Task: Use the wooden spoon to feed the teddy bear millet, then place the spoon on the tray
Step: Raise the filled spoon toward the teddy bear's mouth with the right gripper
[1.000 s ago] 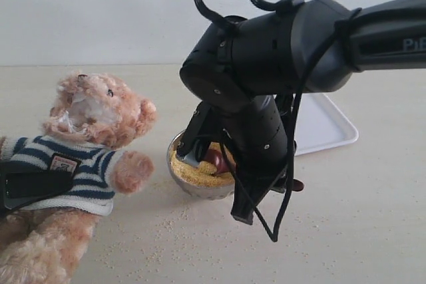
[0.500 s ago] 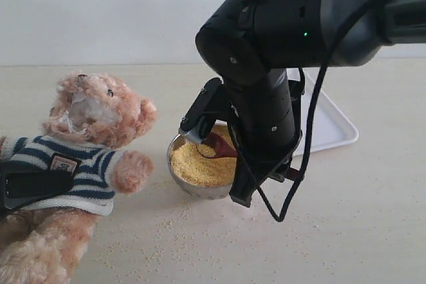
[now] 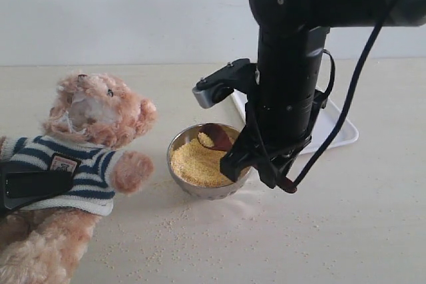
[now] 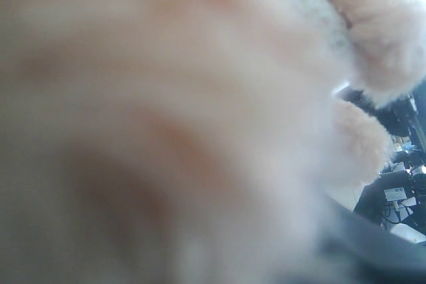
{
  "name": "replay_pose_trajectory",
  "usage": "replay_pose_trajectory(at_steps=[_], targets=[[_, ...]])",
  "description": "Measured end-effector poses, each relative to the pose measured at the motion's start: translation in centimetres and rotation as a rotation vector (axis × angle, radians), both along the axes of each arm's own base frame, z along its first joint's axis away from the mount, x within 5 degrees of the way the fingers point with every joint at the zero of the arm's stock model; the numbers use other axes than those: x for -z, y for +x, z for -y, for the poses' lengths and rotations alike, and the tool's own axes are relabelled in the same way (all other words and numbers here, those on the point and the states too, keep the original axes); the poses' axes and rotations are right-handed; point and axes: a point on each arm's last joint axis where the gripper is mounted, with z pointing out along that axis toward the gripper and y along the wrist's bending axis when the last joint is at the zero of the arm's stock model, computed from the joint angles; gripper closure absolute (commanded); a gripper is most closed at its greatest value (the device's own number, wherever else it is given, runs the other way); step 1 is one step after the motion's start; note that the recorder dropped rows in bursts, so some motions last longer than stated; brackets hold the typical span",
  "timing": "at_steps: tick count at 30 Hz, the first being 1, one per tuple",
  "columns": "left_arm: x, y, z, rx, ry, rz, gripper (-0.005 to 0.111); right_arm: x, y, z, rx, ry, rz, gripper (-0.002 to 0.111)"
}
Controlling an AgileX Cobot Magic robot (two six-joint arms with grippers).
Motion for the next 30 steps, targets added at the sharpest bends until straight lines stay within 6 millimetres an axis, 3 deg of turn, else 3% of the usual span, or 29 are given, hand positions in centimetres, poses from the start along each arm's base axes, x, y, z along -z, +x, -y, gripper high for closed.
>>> replay_pose_trajectory(at_steps=[8,20,26,30], targets=[[0.0,0.0,0.0,0.0,0.0,0.0,0.102,-1.0,-0.1,0.1,0.044,0.169,-0.096,0.107],[0.0,0.0,0.0,0.0,-0.001,0.0,0.102,-1.2,-0.1,0.1,0.05,0.212,-0.119,0.107],[0.0,0.0,0.0,0.0,-0.001,0.0,0.102,-2.9,-0.5,0.5,0.055,0.252,-0.091,0.107],[0.0,0.0,0.0,0.001,-0.002,0.001,0.102,-1.9,-0.6,1.3,0.081,0.241,-0.126,0.107]])
